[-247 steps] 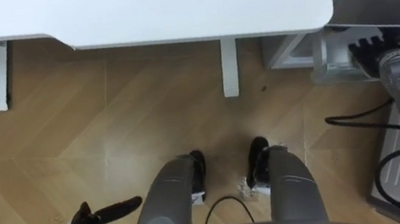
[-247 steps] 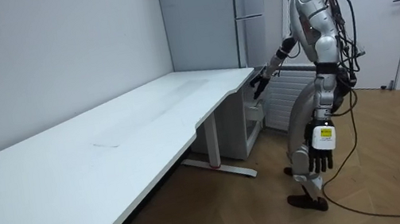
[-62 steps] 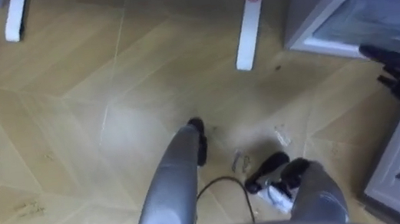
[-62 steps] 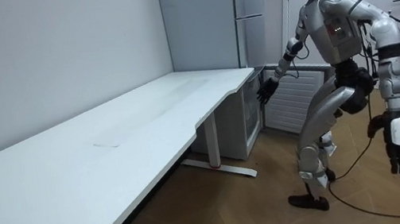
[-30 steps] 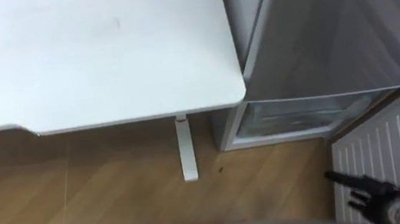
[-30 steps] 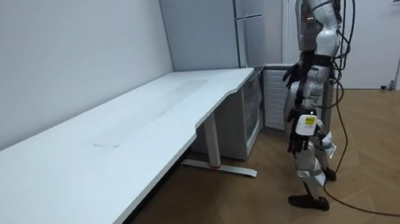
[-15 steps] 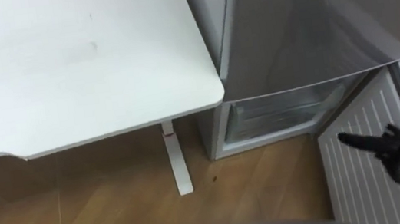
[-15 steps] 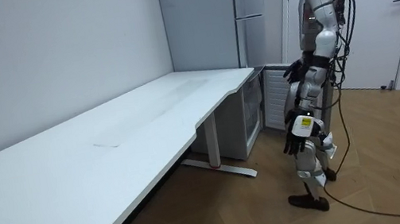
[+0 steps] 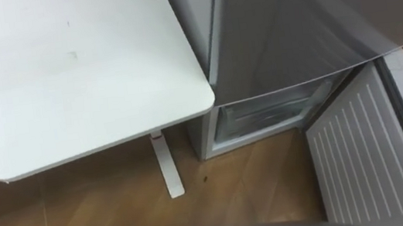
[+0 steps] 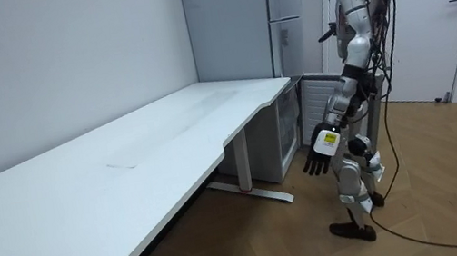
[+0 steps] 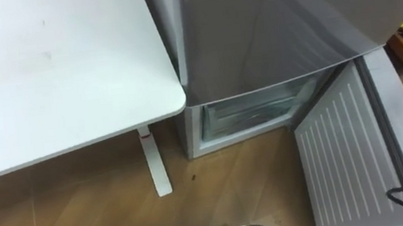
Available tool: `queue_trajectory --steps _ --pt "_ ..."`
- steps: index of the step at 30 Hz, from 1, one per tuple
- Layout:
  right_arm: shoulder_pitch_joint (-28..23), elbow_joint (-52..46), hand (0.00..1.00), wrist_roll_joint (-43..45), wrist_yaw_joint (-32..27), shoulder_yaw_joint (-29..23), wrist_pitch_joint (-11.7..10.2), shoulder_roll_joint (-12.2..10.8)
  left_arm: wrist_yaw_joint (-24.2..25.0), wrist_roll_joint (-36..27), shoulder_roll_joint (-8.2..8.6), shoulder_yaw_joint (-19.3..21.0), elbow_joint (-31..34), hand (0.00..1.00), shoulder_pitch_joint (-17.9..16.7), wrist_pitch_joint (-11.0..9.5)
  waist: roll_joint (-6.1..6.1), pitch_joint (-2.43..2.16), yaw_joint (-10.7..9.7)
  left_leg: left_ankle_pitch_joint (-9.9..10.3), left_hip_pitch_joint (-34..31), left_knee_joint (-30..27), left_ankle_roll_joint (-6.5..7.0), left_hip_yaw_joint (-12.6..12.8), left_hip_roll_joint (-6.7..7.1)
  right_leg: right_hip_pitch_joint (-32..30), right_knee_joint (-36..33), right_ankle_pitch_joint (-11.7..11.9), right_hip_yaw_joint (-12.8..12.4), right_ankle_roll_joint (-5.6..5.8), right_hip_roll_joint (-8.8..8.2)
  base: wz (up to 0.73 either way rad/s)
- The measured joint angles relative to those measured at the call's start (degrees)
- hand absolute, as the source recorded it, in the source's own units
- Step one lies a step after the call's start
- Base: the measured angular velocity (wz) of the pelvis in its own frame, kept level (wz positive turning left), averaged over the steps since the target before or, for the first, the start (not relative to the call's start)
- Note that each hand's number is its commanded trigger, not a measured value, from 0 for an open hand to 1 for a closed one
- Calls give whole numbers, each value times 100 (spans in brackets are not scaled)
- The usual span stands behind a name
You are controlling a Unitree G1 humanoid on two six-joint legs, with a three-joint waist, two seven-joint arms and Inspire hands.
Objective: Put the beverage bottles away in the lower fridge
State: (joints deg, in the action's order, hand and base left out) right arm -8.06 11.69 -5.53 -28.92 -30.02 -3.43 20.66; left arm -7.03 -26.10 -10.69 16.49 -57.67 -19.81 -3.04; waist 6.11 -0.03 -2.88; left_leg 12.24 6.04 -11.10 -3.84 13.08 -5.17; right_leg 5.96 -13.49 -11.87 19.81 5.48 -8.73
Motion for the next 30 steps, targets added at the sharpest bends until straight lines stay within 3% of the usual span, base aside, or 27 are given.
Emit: queue_trajectory --steps 4,13,15,19,21,26,30 --pt "-47 -127 0 197 -534 -331 -238 17 4 167 15 178 2 0 -142 -20 -16 5 -23 1 -56 43 -1 88 -5 -94 -3 23 -76 3 7 -10" --pt "-257 503 0 97 -834 -376 -277 16 153 327 71 356 34 0 -303 -19 -73 -12 -17 0 -47 64 0 103 -2 -105 4 48 -99 16 6 -1" --pt "-260 877 0 -144 -782 -388 -275 17 162 329 71 377 34 0 -315 7 -69 -4 -14 0 -56 66 0 82 -5 -102 62 48 -85 16 20 4" --pt "-387 1302 0 -726 -564 -386 -128 15 251 376 119 380 58 0 -378 105 -140 -62 -9 -1 -57 108 -3 89 -3 -86 79 50 -97 13 26 0" --pt "-383 1647 0 -987 -422 -386 -119 15 262 425 117 380 149 0 -422 120 -148 -62 -22 -4 -26 104 -5 83 -4 -40 79 50 -83 13 26 2" --pt "-404 2946 0 -1805 89 -362 83 15 334 424 121 381 191 0 -464 129 -49 -29 -8 -4 127 107 -5 75 2 100 114 49 -74 14 22 1" --pt "-449 3539 0 -2026 447 -384 115 16 437 456 115 521 210 0 -464 173 -34 -3 -43 1 135 117 -14 64 -24 144 190 59 -90 9 66 0"
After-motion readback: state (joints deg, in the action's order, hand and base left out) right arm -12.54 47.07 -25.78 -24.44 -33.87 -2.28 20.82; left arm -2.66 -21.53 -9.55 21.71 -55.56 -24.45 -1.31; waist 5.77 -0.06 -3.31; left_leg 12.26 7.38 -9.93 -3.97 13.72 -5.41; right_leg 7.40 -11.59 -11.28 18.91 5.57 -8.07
